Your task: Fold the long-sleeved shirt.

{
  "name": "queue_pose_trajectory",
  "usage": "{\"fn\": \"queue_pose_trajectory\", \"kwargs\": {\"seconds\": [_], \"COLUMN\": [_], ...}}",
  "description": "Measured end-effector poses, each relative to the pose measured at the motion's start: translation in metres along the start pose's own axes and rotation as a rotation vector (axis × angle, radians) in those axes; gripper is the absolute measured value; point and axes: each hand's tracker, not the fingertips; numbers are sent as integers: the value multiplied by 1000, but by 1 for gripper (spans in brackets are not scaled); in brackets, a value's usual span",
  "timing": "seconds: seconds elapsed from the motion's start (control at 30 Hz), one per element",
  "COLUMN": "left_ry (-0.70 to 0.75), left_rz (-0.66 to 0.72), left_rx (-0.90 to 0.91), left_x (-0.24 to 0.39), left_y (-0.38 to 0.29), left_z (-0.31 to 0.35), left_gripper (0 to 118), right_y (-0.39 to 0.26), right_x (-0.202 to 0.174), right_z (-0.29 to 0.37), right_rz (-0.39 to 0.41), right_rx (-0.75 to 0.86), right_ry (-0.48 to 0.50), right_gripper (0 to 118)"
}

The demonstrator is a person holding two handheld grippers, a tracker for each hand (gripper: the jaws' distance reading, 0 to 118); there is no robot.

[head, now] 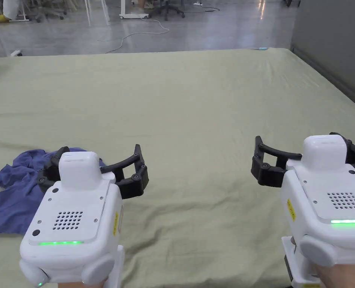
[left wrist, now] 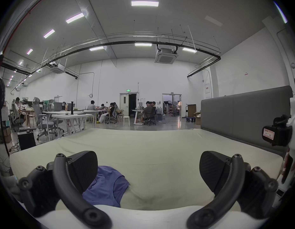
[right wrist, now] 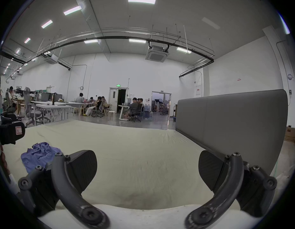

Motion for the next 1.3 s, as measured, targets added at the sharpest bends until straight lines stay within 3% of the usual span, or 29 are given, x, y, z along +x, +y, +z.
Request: {"fn": "queue_pose_trajectory", "kwargs": {"seconds": [0.2, 0.43, 0.6, 1.3], "left_ry": [13, 9, 69, 37], "left_rz": [-105, 12, -62, -35], "left_rx": [-13, -12, 23, -16], "left_x": [2, -5, -1, 1], "left_y": [-13, -13, -9, -1], "left_z": [-5, -3, -1, -7], "left_gripper": [118, 118, 118, 118], "right_y": [0, -2, -2, 1], "right_x": [-1, -1, 0, 4], "right_z": [0, 1, 1, -1], "right_rz": [-1, -3, -6, -6], "right_rx": [0, -7, -4, -2], "right_ry": [9, 9, 0, -15], "right_gripper": [118, 118, 118, 118]}}
